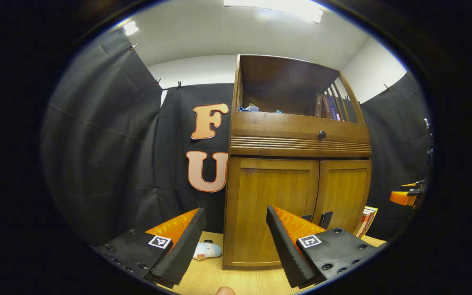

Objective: Open the right door of the double-door shoe cabinet with the right hand, and open the left door with the left hand.

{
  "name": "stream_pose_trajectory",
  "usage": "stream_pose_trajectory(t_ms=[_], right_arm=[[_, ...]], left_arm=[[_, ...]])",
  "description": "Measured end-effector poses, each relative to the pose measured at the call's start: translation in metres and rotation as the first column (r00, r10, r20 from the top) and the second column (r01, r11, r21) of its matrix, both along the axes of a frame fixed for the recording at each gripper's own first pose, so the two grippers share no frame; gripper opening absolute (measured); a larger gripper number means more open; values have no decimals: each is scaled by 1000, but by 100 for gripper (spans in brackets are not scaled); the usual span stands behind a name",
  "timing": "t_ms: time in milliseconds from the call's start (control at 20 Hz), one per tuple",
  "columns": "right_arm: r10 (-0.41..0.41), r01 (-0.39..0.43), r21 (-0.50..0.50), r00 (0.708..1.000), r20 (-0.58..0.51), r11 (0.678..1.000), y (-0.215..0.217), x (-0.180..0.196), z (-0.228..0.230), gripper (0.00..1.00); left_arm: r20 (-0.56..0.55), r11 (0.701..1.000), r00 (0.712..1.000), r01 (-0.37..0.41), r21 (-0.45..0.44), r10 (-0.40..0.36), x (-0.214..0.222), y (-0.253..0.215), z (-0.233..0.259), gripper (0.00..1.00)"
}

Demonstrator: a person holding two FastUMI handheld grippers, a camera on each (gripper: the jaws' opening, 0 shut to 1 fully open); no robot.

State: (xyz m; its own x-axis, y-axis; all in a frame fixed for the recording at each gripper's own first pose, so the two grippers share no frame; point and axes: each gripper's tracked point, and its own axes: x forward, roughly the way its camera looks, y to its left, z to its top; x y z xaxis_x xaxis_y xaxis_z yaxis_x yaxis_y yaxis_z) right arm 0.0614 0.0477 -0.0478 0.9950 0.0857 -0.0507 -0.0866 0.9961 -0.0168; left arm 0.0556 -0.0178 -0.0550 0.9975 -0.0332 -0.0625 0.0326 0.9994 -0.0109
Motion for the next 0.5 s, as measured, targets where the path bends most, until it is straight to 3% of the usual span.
stream_pose_trajectory(t_ms=[50, 500], right_arm=[[-8, 8, -1, 1000, 7, 1000, -2, -9, 3, 94], [-5, 5, -27, 1000, 13, 1000, 13, -39, -2, 94]], left_arm=[[0, 1000, 1000, 2, 2, -2, -5, 2, 2, 96], [26, 1000, 1000, 5, 6, -5, -52, 15, 17, 96]])
